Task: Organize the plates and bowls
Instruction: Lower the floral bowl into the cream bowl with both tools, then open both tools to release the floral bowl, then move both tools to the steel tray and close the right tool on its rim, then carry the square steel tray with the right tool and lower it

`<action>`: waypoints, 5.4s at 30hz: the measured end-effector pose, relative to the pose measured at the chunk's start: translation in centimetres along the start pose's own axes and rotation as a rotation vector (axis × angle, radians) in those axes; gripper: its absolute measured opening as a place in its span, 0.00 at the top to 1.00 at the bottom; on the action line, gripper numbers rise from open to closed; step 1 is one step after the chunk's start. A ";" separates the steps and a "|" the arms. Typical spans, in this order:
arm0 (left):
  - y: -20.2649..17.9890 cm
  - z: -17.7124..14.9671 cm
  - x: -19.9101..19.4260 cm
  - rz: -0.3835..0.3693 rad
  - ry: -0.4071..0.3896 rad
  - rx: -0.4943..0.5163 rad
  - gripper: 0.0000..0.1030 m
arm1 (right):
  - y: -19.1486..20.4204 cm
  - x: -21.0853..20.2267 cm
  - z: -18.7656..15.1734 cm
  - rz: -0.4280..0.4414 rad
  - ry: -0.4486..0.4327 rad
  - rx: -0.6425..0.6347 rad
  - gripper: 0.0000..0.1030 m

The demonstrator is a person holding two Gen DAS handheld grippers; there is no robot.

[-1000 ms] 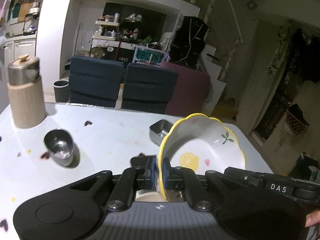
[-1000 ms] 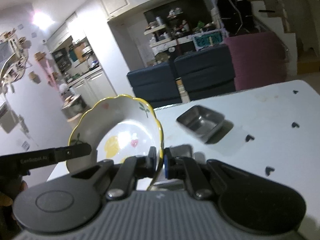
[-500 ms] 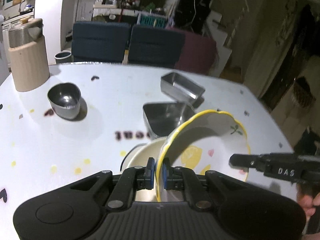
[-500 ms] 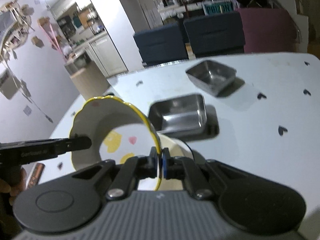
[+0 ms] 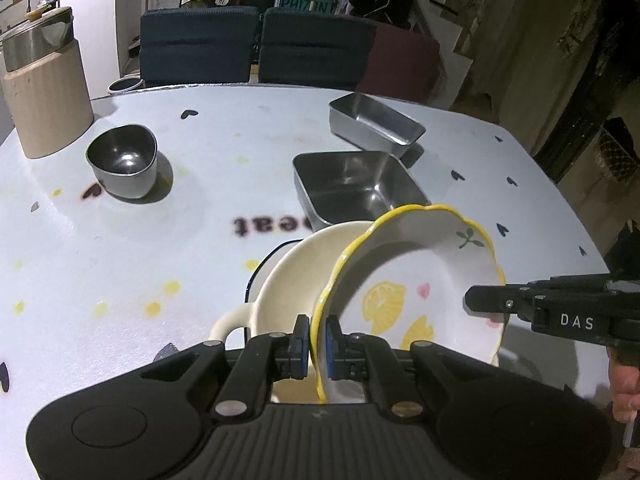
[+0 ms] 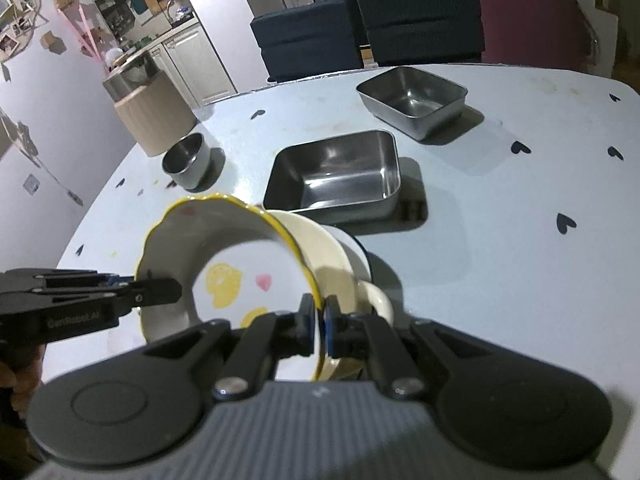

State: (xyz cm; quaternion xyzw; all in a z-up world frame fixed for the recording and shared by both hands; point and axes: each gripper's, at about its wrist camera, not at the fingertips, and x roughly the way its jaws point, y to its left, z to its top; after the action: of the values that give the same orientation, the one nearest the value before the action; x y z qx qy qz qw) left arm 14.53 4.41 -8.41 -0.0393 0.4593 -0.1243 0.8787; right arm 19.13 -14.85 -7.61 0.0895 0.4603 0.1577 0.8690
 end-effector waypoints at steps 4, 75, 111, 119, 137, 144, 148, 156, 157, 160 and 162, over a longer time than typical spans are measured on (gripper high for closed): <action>0.2 -0.1 0.4 0.009 0.009 0.003 0.92 | 0.2 1.0 0.2 -0.012 0.015 -0.007 0.94; -0.6 1.9 -2.3 -0.041 -0.033 0.025 0.51 | 1.8 -0.7 1.3 0.011 -0.032 -0.066 0.69; 1.6 11.3 12.0 0.025 0.103 -0.166 0.83 | -6.1 9.0 10.4 -0.057 -0.011 0.013 0.57; 0.3 11.6 11.1 0.008 0.077 -0.134 0.93 | -5.1 9.5 10.1 -0.039 -0.012 -0.027 0.93; -10.0 9.7 7.6 -0.146 0.008 0.024 0.92 | -9.8 -1.4 8.1 -0.066 -0.176 0.075 0.93; -13.3 8.1 9.1 -0.185 0.055 0.082 0.92 | -12.1 -3.5 5.9 -0.134 -0.144 0.091 0.93; -14.6 7.0 9.8 -0.193 0.086 0.121 0.92 | -13.1 -4.1 4.6 -0.152 -0.117 0.095 0.93; -16.1 5.4 11.6 -0.191 0.144 0.184 0.90 | -14.4 -3.4 2.5 -0.187 -0.029 0.094 0.93; -16.2 5.4 11.7 -0.189 0.148 0.187 0.90 | -14.6 -3.4 2.2 -0.190 -0.025 0.095 0.93; -16.4 5.1 12.2 -0.182 0.161 0.192 0.90 | -15.0 -3.3 2.0 -0.195 -0.010 0.098 0.93; -16.6 5.1 12.5 -0.180 0.167 0.200 0.90 | -15.0 -3.1 2.0 -0.199 0.001 0.094 0.93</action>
State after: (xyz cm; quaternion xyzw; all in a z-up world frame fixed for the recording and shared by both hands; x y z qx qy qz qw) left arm 22.51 -15.02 -12.47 0.0181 0.5107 -0.2505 0.8223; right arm 22.06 -30.00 -8.63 0.0837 0.4744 0.0489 0.8750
